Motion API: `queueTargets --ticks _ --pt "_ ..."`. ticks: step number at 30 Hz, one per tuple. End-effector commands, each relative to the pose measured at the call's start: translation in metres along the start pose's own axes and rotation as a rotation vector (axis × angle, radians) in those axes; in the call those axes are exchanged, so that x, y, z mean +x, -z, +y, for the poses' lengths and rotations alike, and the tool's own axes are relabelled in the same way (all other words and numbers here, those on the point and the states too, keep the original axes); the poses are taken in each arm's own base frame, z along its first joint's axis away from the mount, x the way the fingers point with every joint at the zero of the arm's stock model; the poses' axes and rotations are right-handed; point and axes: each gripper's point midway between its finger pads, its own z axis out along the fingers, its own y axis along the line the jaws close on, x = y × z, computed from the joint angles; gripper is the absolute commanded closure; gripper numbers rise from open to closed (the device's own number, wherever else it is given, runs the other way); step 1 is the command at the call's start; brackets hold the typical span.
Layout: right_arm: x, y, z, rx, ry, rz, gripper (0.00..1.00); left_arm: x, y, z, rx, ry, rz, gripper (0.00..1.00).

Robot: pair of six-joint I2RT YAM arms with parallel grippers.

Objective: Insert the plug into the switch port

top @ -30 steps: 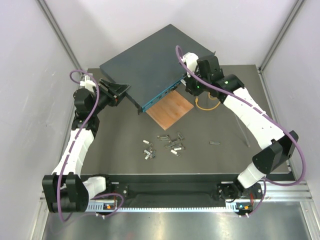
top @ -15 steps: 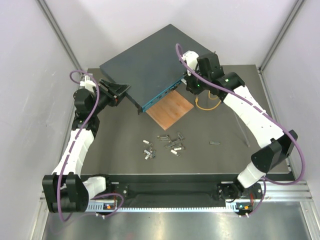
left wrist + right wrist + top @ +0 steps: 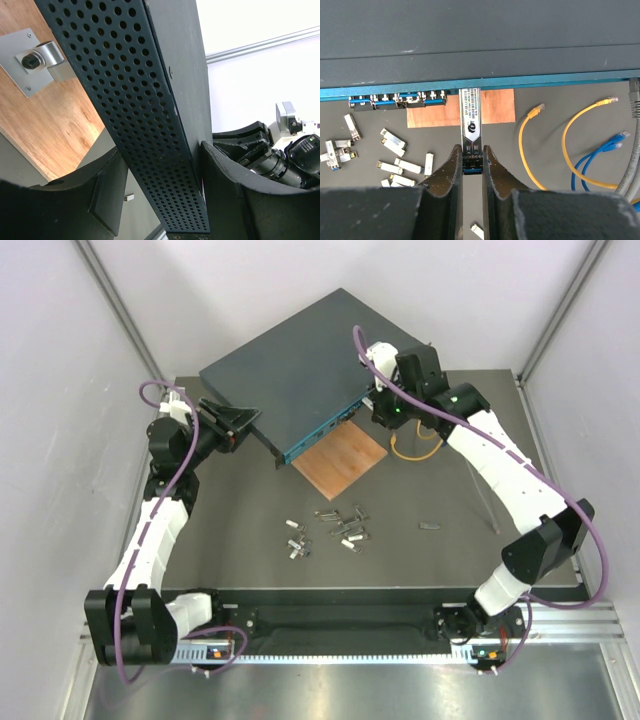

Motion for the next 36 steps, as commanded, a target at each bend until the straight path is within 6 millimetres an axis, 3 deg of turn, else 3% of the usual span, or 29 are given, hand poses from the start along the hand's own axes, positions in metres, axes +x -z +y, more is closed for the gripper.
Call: queueTargets --ticks 1,11,36 --pt "-0.058 -0.006 0.0 -0.009 -0.001 -0.207 1.0 0.002 -0.001 -0.006 0.038 -0.078 -0.001 1.0" --pt "-0.048 -0.002 -0.008 0.048 0.021 -0.171 1.0 0.003 -0.002 -0.004 0.036 -0.078 0.001 1.0" --pt "-0.019 -0.007 -0.006 0.042 0.027 -0.093 1.0 0.003 -0.002 -0.005 0.04 -0.082 0.006 1.0"
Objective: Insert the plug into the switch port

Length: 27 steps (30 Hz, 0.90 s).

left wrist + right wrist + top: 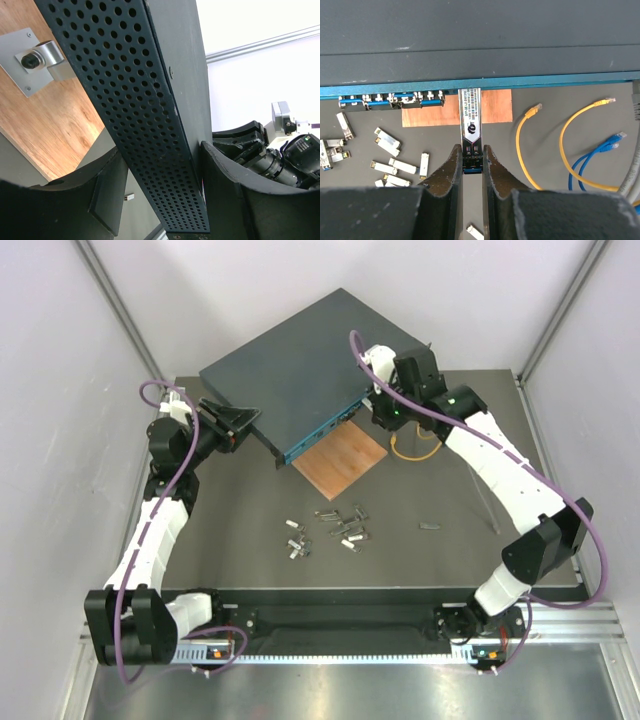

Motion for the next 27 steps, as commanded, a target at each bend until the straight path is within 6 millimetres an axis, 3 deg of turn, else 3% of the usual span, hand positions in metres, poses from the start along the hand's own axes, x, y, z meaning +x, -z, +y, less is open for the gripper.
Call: queueTargets --ticks 1,11,19,27 --pt "-0.024 -0.001 -0.004 0.034 0.004 -0.106 1.0 0.002 -0.001 -0.006 0.04 -0.083 0.0 1.0" --pt "-0.026 -0.001 -0.009 0.051 0.001 -0.112 1.0 0.003 -0.001 -0.006 0.04 -0.082 0.004 1.0" --pt "-0.05 0.007 -0.022 0.061 -0.028 -0.161 1.0 0.002 -0.001 -0.008 0.044 -0.086 0.002 1.0" --pt "-0.081 0.026 -0.013 -0.003 -0.018 -0.259 1.0 0.003 -0.002 -0.006 0.042 -0.08 0.008 1.0"
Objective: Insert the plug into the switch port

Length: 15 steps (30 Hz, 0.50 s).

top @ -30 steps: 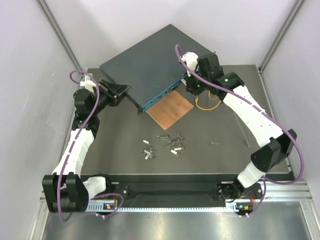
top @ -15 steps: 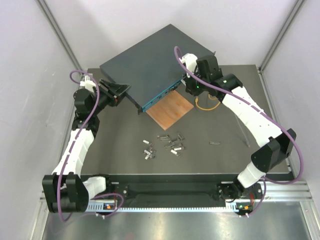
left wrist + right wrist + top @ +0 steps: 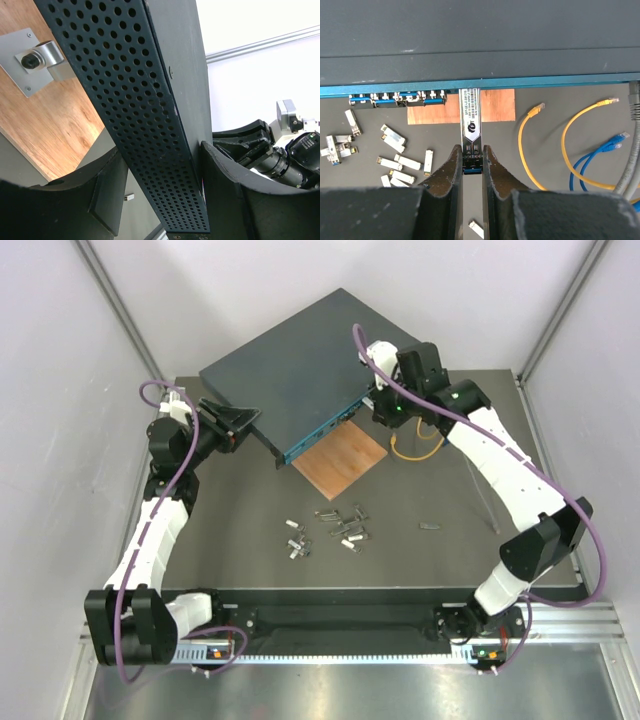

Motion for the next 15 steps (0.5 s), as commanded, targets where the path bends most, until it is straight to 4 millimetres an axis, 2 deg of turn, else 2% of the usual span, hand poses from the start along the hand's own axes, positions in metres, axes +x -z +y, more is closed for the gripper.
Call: queueTargets --ticks 1,9,15 --pt "-0.078 0.021 -0.008 0.008 -0.002 -0.267 1.0 0.003 -0.002 -0.006 0.041 -0.082 0.008 1.0" --pt "-0.081 0.018 -0.006 -0.005 0.001 -0.271 1.0 0.002 -0.002 -0.007 0.041 -0.08 0.006 1.0" --pt "-0.07 0.013 -0.007 -0.001 0.009 -0.244 1.0 0.001 -0.004 -0.007 0.041 -0.08 0.008 1.0"
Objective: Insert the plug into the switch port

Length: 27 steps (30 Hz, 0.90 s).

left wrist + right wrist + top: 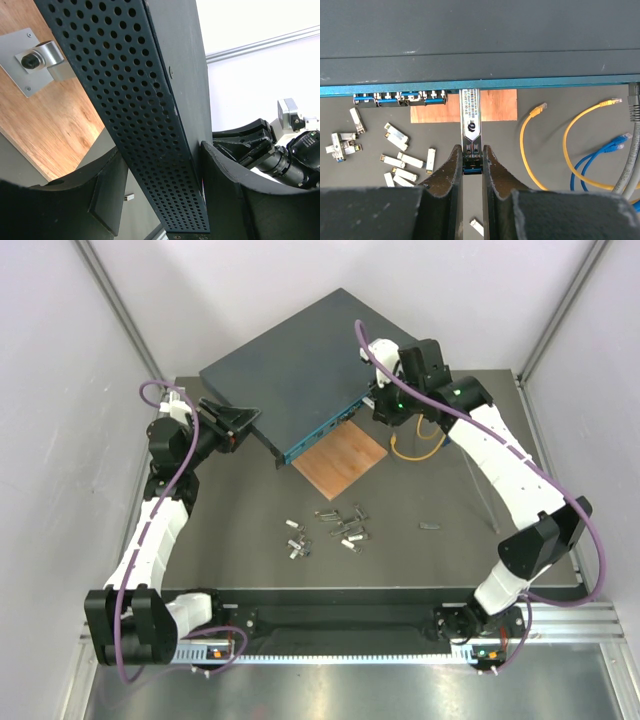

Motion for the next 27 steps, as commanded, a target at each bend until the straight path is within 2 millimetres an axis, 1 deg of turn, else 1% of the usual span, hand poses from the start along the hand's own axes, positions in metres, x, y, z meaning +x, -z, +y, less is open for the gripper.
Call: queueTargets --ticks 1,3,4,5,7,8,11,16,17,19,20,22,23,27 --pt "-0.068 0.018 -0.008 0.027 0.022 -0.263 1.0 0.001 -0.004 -0.007 0.04 -0.08 0.007 1.0" --pt "-0.057 0.018 -0.009 0.039 0.031 -0.243 1.0 0.002 -0.003 -0.006 0.04 -0.079 0.009 1.0" --pt "-0.057 0.029 -0.009 0.048 0.038 -0.258 1.0 0.003 -0.003 -0.005 0.039 -0.078 0.012 1.0" --pt "-0.048 0.026 -0.009 0.049 0.039 -0.237 1.0 0.003 -0.003 -0.005 0.037 -0.079 0.01 1.0" --pt "-0.043 0.035 -0.011 0.062 0.048 -0.236 1.0 0.003 -0.003 -0.005 0.039 -0.076 0.012 1.0" --pt "-0.034 0.032 -0.01 0.062 0.055 -0.214 1.0 0.002 -0.003 -0.007 0.042 -0.079 0.009 1.0" --pt "-0.023 0.03 -0.012 0.074 0.06 -0.184 1.0 0.002 -0.004 -0.007 0.043 -0.079 0.012 1.0" --pt "-0.017 0.021 -0.01 0.06 0.056 -0.141 1.0 0.0 -0.005 -0.007 0.041 -0.081 0.006 1.0" --pt "-0.019 0.02 -0.011 0.056 0.055 -0.142 1.0 0.001 -0.004 -0.007 0.041 -0.082 0.008 1.0" --pt "-0.013 0.014 -0.01 0.048 0.053 -0.107 1.0 0.001 -0.004 -0.007 0.042 -0.084 0.007 1.0" --pt "-0.015 0.014 -0.01 0.045 0.054 -0.108 1.0 0.002 -0.004 -0.005 0.038 -0.082 0.008 1.0" --pt "-0.012 0.009 -0.009 0.034 0.05 -0.087 1.0 0.003 -0.003 -0.005 0.037 -0.085 0.006 1.0" --pt "-0.015 0.01 -0.008 0.031 0.049 -0.094 1.0 0.002 -0.003 -0.005 0.037 -0.083 0.006 1.0" --pt "-0.013 0.004 -0.01 0.033 0.046 -0.075 1.0 0.002 -0.003 -0.006 0.039 -0.087 0.007 1.0"
